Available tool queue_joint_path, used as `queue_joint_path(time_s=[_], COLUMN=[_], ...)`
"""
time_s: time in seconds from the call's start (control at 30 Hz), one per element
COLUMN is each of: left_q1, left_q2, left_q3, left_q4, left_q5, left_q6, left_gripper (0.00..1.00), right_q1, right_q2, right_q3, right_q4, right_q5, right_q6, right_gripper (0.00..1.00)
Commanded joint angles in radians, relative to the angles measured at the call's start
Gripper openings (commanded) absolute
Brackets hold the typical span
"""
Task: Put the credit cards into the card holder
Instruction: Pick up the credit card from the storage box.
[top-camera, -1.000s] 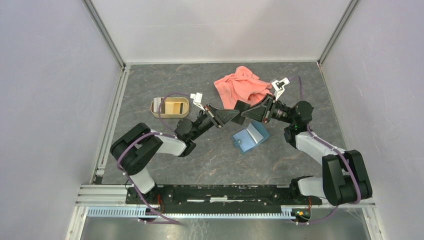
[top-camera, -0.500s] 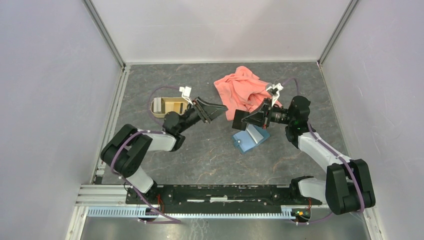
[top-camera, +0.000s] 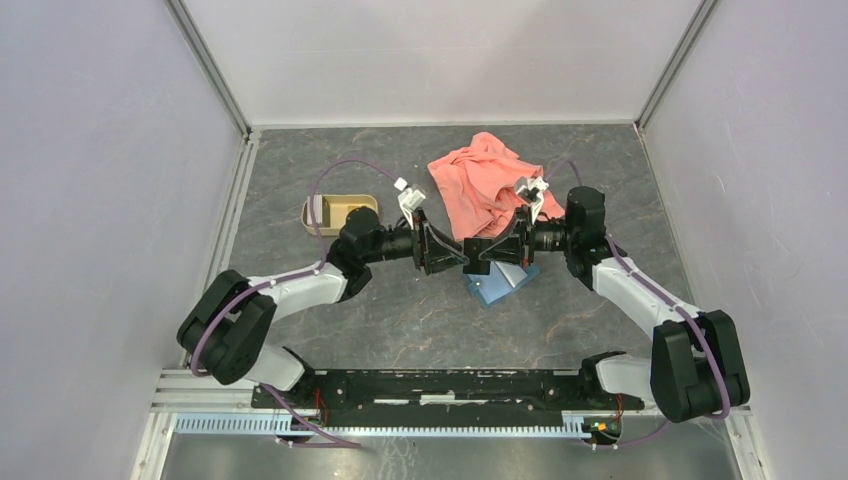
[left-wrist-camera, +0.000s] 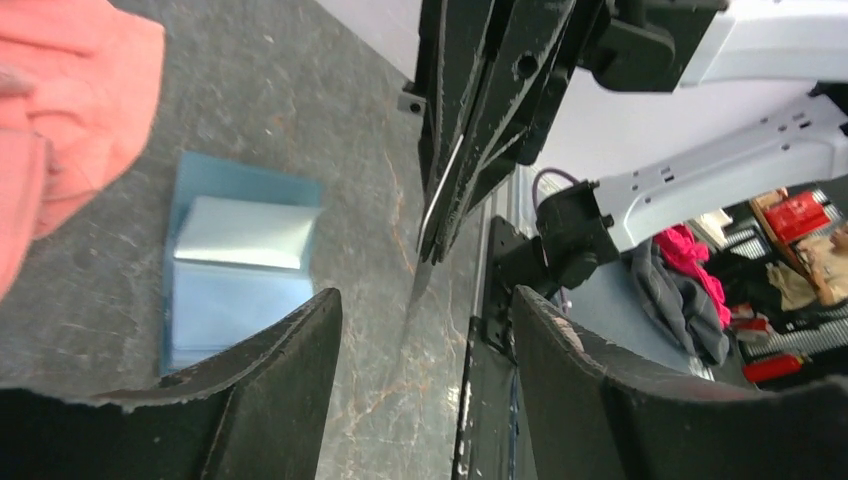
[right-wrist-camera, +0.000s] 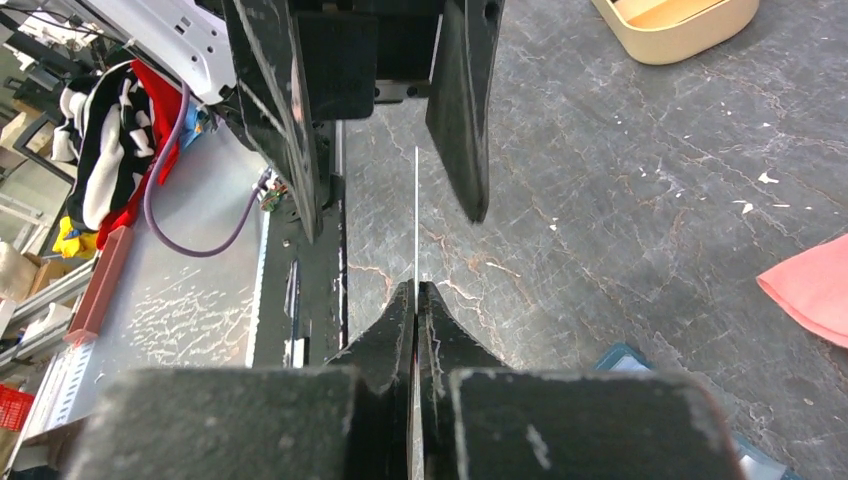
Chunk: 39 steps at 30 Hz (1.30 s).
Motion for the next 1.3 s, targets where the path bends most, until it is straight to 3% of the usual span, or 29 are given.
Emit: queue_joint_path(time_s=[0.0,0.2,0.27,0.3,0.33,0.43,0.63,0.87,1.07,1.27], left_q1=[-0.038,-0.053,-0.053,-0.053,-0.053,-0.053,-0.054,-0.058,-0.058,-0.059], left_q2=[0.026,0.07,0.078,0.083,0.085,0.09,0.106,0.121,0.118,0.122], left_q3=[0.056,0.102,0.109,0.11,0.108,0.097,0.016,-0.004,-0.002,-0.021], left_q4=[-0.078,-0.074,-0.063,-0.057,-0.054,-0.037,0.198,0.283,0.3,0.346], left_q5=[0.026,0.047,0.068,0.072,0.073,0.059,0.035,0.024,0.006,-0.028], left_q6=[0.127,0.099,0.086,0.077,0.068,0.036,-0.119,-0.167,-0.173,-0.194], left_gripper=[0.67,0.39,0.24,0.08,0.03,0.02,0.02,0.02,0.02,0.02], right_q1=[0.014,0.024,0.024,0.022,0.023,0.024,0.01,0.007,0.007,0.007], right_q2=[0.01,0.015,0.015,0.015,0.014,0.0,-0.036,-0.03,-0.015,-0.027], right_q3=[0.051,0.058,0.059,0.06,0.061,0.063,0.034,0.009,-0.003,-0.009], right_q4=[-0.029,-0.061,-0.064,-0.064,-0.065,-0.067,0.063,0.221,0.272,0.27], right_q5=[-0.033,-0.026,-0.023,-0.021,-0.02,-0.012,-0.001,0.003,0.001,0.008], right_q6=[-0.059,-0.09,-0.094,-0.094,-0.093,-0.094,0.043,0.233,0.286,0.289], right_gripper=[0.0,0.0,0.04,0.06,0.1,0.25,0.38,0.37,0.23,0.3])
